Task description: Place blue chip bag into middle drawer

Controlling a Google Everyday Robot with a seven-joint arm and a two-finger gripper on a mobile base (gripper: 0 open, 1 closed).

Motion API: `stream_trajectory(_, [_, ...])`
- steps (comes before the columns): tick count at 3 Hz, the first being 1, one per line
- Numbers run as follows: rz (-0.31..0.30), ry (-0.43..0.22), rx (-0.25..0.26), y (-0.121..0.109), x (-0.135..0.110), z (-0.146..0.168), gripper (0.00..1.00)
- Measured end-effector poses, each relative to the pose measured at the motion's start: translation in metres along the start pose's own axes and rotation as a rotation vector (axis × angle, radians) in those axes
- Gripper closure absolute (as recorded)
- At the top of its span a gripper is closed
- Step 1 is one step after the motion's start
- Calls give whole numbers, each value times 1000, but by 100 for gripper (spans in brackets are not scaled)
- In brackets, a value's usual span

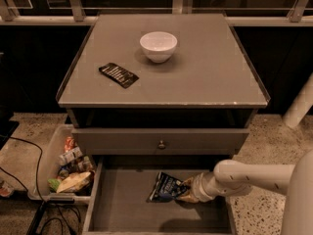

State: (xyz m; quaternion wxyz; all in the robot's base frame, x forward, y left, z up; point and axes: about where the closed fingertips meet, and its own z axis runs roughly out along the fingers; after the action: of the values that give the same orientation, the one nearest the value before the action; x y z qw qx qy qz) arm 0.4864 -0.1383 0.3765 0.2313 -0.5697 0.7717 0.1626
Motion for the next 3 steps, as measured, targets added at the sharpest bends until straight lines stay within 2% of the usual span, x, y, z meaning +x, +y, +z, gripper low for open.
stream_trajectory(1, [0,0,0,0,0,0,82])
stream_trajectory(3, [0,0,0,0,0,0,36])
